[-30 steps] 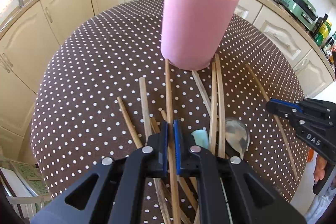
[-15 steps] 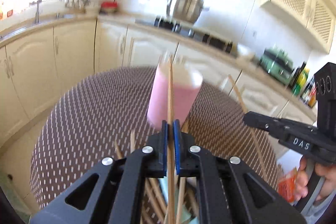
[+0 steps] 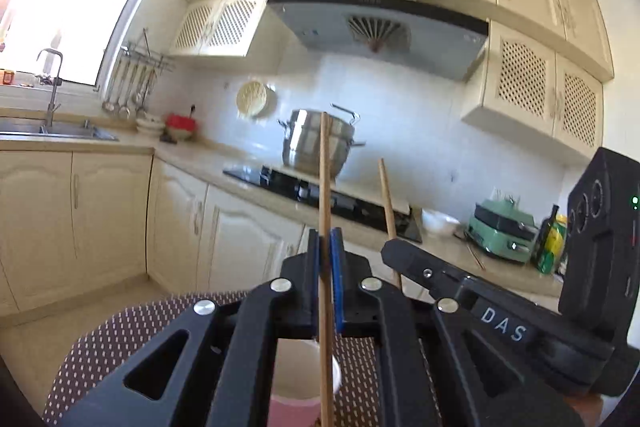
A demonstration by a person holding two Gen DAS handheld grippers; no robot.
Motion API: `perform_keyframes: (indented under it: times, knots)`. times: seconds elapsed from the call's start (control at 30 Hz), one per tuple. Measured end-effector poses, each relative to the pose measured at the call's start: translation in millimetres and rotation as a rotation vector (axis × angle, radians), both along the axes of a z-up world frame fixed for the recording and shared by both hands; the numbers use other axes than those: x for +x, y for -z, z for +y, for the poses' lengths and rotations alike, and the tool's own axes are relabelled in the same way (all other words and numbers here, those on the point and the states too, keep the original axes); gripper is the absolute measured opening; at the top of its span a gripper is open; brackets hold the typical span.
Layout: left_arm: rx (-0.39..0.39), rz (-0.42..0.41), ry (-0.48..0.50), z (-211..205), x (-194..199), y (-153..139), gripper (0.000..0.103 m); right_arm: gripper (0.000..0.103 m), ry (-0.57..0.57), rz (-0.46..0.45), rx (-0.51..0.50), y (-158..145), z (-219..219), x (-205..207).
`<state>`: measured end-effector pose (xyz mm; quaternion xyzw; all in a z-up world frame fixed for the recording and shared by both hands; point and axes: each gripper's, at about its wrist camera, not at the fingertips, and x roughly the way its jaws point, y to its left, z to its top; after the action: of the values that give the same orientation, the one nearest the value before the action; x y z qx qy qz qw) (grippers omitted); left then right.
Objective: Organize utensils
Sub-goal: 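Lift both held chopsticks upright over the pink cup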
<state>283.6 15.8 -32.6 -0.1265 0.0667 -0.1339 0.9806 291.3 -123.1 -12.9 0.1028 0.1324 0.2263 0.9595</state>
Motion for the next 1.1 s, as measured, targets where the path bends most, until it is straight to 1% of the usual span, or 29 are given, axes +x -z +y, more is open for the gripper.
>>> perform_keyframes:
  times: [0.03,0.13,0.23,0.4,0.6,0.73,0.83,0.97,1.1]
  knots:
    - [-0.009,-0.023,-0.016,-1.2,5.9,-1.8,0.006,0.006,0.015,-0.026,0.009,-1.9,2.8,5.7]
    - [-0.037,-0.066,-0.056,0.9,18.2,-3.3,0.006,0.006,0.026,-0.063,0.044,-5.4,8.1,18.7]
    - [-0.066,-0.085,-0.091,5.0,31.0,0.8,0.006,0.006,0.033,-0.103,0.080,-6.6,12.7,30.9]
    - [-0.086,-0.072,-0.116,14.4,50.0,14.2,0.006,0.006,0.046,-0.135,0.103,1.2,16.0,43.2]
    - [-0.062,-0.038,-0.117,13.2,62.5,33.3,0.006,0.006,0.055,-0.144,0.099,12.8,15.8,46.8]
    - [-0.038,0.011,-0.111,12.3,67.8,42.3,0.006,0.006,0.056,-0.126,0.078,18.8,15.4,46.8]
    - [-0.012,0.037,-0.102,12.7,67.3,45.5,0.006,0.006,0.061,-0.117,0.063,22.8,13.9,41.2]
    - [0.020,0.051,-0.088,11.3,56.9,45.5,0.006,0.006,0.067,-0.102,0.048,24.6,10.7,30.1]
    - [0.023,0.068,-0.088,13.5,44.2,45.6,0.006,0.006,0.075,-0.101,0.021,26.2,10.6,18.6]
